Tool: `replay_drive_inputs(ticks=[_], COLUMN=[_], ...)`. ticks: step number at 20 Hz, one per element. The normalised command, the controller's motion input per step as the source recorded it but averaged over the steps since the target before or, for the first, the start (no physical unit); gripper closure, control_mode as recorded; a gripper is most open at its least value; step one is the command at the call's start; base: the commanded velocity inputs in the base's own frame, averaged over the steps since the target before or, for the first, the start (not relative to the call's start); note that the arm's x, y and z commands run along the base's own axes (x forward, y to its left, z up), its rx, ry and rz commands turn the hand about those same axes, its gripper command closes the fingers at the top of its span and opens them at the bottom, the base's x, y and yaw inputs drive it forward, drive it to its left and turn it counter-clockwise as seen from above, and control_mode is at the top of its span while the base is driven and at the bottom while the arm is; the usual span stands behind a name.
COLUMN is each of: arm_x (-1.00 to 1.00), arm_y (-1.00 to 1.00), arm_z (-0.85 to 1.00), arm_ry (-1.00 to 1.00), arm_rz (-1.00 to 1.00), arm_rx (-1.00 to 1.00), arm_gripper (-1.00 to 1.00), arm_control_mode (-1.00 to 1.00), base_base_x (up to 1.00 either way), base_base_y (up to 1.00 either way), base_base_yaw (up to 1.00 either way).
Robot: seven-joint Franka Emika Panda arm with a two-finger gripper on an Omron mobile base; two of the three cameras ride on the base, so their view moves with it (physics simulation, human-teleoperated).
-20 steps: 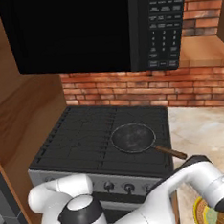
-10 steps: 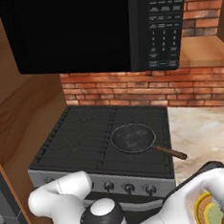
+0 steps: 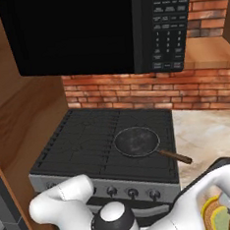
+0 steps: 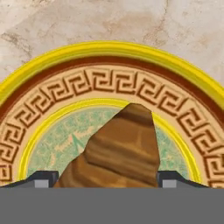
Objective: Pick the croissant and place it on the pan. Then turn on the stove to warm the croissant.
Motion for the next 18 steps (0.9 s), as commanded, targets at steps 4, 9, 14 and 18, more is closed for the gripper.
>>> replay_drive_inputs(ticks=[4, 9, 14, 18], arm_x=[-0.34, -0.25, -0.11, -0.04], arm_y=[0.68, 0.95, 0.99, 0.89], arm_z=[0.66, 0.67, 0.57, 0.59], arm_ry=[0.0, 0.0, 0.02, 0.01], arm_rz=[0.0, 0.0, 0.0, 0.0], arm_rx=[-0.11, -0.17, -0.19, -0.17], arm_gripper=[1.0, 1.0, 1.0, 1.0], arm_control_mode=[-1.0, -1.0, -1.0, -1.0], base_base_x=[0.0, 0.0, 0.0, 0.0], base_base_y=[0.0, 0.0, 0.0, 0.0], base_base_yaw=[0.0, 0.0, 0.0, 0.0])
